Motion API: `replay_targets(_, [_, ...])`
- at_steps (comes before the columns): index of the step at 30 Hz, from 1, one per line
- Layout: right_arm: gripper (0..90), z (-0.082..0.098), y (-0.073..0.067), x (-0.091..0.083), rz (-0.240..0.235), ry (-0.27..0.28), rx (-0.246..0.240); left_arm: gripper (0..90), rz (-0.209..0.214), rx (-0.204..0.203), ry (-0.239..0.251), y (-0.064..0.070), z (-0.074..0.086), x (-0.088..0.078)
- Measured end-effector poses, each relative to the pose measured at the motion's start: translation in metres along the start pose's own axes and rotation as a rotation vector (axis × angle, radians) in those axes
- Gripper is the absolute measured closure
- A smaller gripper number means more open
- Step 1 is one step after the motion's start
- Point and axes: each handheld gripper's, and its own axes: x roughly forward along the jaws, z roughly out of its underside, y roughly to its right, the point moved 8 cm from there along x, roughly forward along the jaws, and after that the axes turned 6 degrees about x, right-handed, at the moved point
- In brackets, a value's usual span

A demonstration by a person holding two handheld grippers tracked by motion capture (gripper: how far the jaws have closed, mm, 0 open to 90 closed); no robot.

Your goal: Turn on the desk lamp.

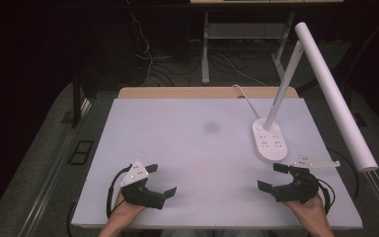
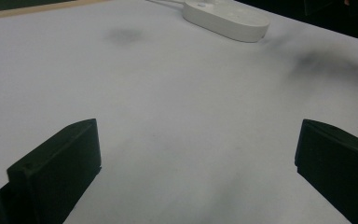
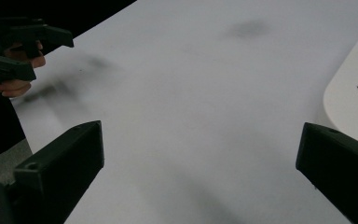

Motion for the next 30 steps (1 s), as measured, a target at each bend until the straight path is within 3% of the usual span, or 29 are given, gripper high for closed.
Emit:
replay_targets(15, [0.3,0.0023,-0.0016,0.0019,-0.015,-0.038,0.009,0.0,-0.001,0.019,0.001,0.0012,-0.0001,-0.0007])
replay_targets(30, [0.3,-0.0012,0.0012,0.0015,-0.019,-0.071,0.018,0.0,-0.02,0.013,-0.006,-0.0009,0.0025,-0.0038])
